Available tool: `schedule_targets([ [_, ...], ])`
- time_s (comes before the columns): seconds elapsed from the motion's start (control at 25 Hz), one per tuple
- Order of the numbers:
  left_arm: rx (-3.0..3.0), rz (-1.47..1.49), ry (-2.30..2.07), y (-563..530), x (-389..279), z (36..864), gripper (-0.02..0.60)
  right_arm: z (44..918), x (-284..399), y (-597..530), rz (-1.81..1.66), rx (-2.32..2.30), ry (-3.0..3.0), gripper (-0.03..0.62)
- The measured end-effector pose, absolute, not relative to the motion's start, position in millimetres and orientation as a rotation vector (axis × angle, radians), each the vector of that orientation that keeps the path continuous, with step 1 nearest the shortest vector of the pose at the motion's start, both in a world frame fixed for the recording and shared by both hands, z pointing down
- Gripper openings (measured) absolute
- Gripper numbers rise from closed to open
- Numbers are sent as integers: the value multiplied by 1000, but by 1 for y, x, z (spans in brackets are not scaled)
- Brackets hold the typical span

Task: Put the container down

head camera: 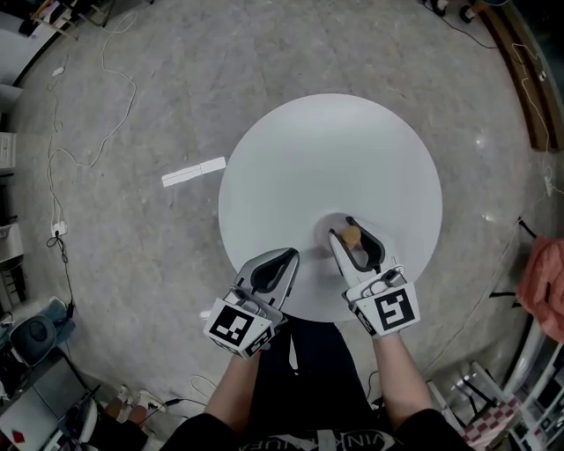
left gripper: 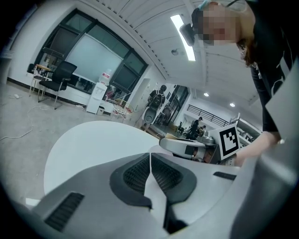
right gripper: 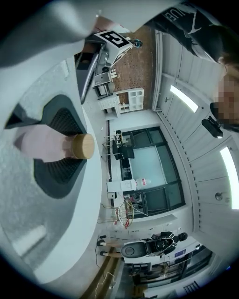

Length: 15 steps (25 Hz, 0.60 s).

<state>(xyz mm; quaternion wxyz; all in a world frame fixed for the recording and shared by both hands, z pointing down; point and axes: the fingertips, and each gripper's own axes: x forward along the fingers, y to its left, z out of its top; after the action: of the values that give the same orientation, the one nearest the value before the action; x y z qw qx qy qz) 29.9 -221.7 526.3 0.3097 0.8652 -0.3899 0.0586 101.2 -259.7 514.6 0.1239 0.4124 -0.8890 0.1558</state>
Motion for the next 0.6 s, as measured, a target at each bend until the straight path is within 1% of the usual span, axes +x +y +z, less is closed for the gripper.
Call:
schedule_targets([
  [0.28,2276,145,-1013,-217,23,533,15,517,84,-262,384,1176,-2588,138],
  [0.6,2279,142,-983,-214,29,537,15,516,83,-262,309,1170,-2597,138],
])
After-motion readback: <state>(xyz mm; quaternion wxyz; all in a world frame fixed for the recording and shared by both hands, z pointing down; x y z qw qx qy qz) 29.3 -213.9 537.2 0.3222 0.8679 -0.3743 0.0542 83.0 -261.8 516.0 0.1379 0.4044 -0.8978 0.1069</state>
